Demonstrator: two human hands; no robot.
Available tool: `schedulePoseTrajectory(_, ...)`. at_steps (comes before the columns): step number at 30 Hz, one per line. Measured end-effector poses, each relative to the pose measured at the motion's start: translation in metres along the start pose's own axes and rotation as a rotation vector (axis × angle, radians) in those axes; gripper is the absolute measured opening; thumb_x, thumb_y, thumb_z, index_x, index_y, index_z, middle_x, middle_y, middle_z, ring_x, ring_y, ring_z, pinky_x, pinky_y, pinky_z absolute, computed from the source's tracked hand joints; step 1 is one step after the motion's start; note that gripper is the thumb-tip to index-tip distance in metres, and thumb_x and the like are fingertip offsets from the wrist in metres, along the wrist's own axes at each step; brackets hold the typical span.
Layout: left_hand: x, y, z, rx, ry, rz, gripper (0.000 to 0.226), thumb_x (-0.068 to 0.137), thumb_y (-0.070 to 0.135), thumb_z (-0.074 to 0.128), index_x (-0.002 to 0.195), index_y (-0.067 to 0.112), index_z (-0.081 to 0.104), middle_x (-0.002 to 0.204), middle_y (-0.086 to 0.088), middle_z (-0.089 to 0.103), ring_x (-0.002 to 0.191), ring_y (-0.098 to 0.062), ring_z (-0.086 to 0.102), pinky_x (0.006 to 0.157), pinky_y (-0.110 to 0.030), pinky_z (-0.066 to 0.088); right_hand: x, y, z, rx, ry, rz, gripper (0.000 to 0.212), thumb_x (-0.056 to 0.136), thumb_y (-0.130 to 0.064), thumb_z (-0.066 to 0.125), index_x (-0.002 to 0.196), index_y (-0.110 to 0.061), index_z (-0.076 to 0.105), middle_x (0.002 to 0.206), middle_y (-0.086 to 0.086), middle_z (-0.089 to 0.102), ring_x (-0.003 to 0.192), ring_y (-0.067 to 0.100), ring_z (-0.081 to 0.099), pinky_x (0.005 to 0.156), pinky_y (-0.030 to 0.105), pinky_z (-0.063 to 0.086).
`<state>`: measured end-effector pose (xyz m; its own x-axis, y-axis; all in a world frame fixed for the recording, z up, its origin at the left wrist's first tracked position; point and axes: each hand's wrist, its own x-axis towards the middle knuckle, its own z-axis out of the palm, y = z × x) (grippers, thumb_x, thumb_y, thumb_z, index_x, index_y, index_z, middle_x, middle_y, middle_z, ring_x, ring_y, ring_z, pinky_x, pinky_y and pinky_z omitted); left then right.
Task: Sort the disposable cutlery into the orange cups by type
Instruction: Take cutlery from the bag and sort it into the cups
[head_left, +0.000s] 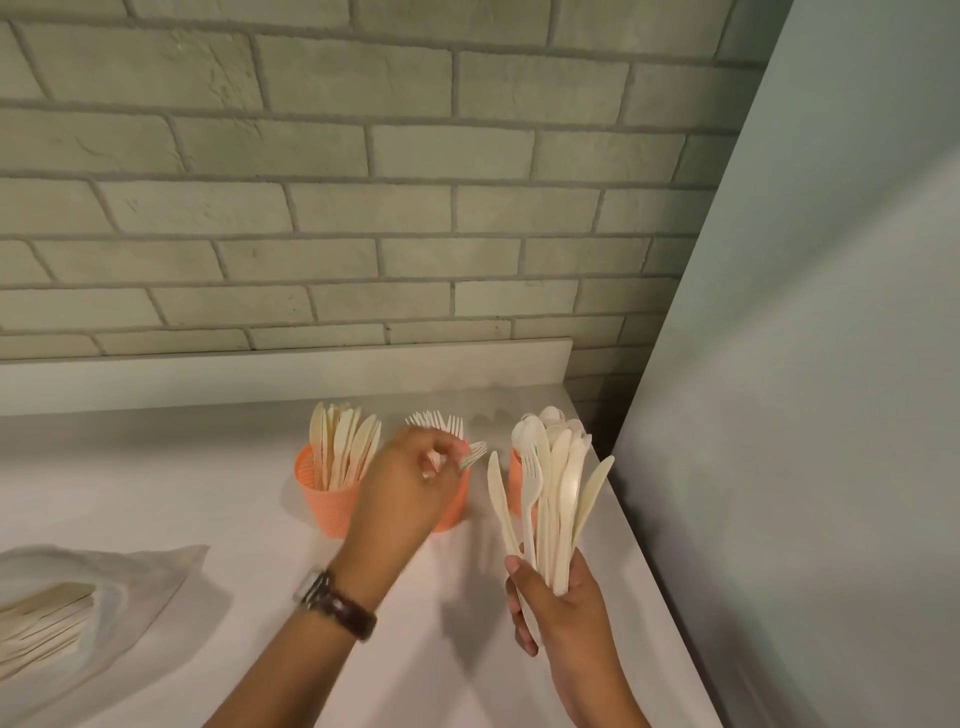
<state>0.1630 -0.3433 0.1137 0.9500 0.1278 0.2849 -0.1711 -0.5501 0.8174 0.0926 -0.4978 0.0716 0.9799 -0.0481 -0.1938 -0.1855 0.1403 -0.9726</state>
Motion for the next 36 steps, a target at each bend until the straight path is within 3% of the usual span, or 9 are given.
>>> schedulePoseTrajectory(2, -0.029, 0.016, 0.007, -0.196, -0.201, -0.111, 0.016, 0.076, 0.014, 0.072, 0.074, 0.03, 0.069, 0.074, 0.01, 0.065, 0.057, 0.0, 0.048, 0.059, -0.007, 0.038, 0.0, 0.001, 0.004, -0.04, 0.023, -0.027, 0.013, 0.088, -0.005, 0.059, 0.098, -0.012, 0.057, 0.052, 0.007, 0.052, 0.037, 0.016, 0.041, 0.036, 0.021, 0.032)
schedulePoseTrajectory(4, -0.046, 0.02, 0.016, -0.24, -0.275, -0.185, 0.006, 0.071, 0.029, 0.078, 0.073, 0.03, 0.072, 0.068, 0.01, 0.066, 0.054, 0.001, 0.047, 0.057, -0.01, 0.04, -0.001, 0.003, 0.009, -0.09, 0.029, -0.057, 0.017, 0.086, -0.006, 0.062, 0.099, -0.016, 0.058, 0.05, 0.0, 0.055, 0.038, 0.013, 0.045, 0.036, 0.021, 0.034)
schedulePoseTrajectory(7, -0.05, 0.022, 0.02, -0.321, -0.273, -0.242, 0.004, 0.069, 0.026, 0.079, 0.07, 0.026, 0.075, 0.06, 0.01, 0.066, 0.053, -0.003, 0.05, 0.055, -0.012, 0.041, -0.003, 0.004, 0.012, -0.127, 0.029, -0.077, 0.028, 0.082, -0.004, 0.066, 0.099, -0.024, 0.058, 0.056, -0.003, 0.062, 0.044, 0.007, 0.054, 0.042, 0.019, 0.042)
schedulePoseTrajectory(11, -0.044, 0.029, 0.008, -0.51, -0.256, -0.28, 0.014, 0.071, 0.005, 0.076, 0.071, 0.019, 0.076, 0.06, 0.01, 0.071, 0.053, 0.002, 0.057, 0.056, -0.011, 0.045, -0.004, 0.004, 0.007, -0.119, 0.053, -0.076, 0.03, 0.081, -0.004, 0.068, 0.104, -0.017, 0.056, 0.063, 0.005, 0.059, 0.044, 0.006, 0.052, 0.043, 0.019, 0.042)
schedulePoseTrajectory(15, -0.033, 0.029, -0.006, -0.481, -0.196, -0.305, 0.01, 0.071, 0.013, 0.078, 0.075, 0.021, 0.074, 0.067, 0.003, 0.072, 0.063, -0.006, 0.064, 0.055, -0.016, 0.052, -0.004, 0.006, 0.003, -0.123, 0.064, -0.05, 0.029, 0.081, -0.01, 0.07, 0.104, -0.018, 0.055, 0.065, 0.007, 0.06, 0.045, 0.007, 0.052, 0.045, 0.022, 0.043)
schedulePoseTrajectory(20, -0.041, 0.031, 0.001, -0.437, -0.316, -0.354, 0.016, 0.067, 0.013, 0.081, 0.073, 0.026, 0.073, 0.07, 0.006, 0.07, 0.061, -0.001, 0.064, 0.054, -0.016, 0.051, -0.007, 0.003, 0.011, -0.103, -0.006, -0.073, 0.027, 0.081, 0.001, 0.066, 0.098, -0.018, 0.057, 0.061, 0.004, 0.06, 0.045, 0.007, 0.054, 0.045, 0.019, 0.044)
schedulePoseTrajectory(27, -0.039, 0.025, -0.006, -0.62, -0.215, -0.424, 0.009, 0.068, 0.007, 0.078, 0.073, 0.012, 0.071, 0.059, 0.005, 0.068, 0.055, -0.005, 0.063, 0.057, -0.019, 0.056, -0.01, 0.004, 0.012, -0.109, -0.043, -0.053, 0.028, 0.08, -0.002, 0.069, 0.099, -0.019, 0.057, 0.058, 0.0, 0.06, 0.043, 0.008, 0.051, 0.043, 0.018, 0.04)
schedulePoseTrajectory(32, -0.015, 0.018, -0.035, -0.906, 0.032, -0.419, 0.009, 0.066, 0.007, 0.071, 0.06, 0.013, 0.068, 0.054, -0.001, 0.065, 0.051, -0.009, 0.063, 0.057, -0.018, 0.057, -0.009, 0.009, 0.007, -0.068, -0.032, 0.018, 0.016, 0.083, -0.002, 0.066, 0.089, -0.011, 0.054, 0.049, 0.004, 0.055, 0.037, 0.015, 0.041, 0.037, 0.021, 0.03)
schedulePoseTrajectory(36, -0.003, -0.015, -0.054, -0.537, 0.199, -0.303, 0.014, 0.067, 0.01, 0.078, 0.059, 0.017, 0.07, 0.061, -0.004, 0.07, 0.059, -0.014, 0.065, 0.064, -0.023, 0.056, -0.002, 0.008, -0.002, -0.027, 0.038, 0.01, 0.014, 0.084, 0.001, 0.063, 0.089, -0.006, 0.052, 0.047, 0.005, 0.053, 0.037, 0.019, 0.034, 0.035, 0.02, 0.026)
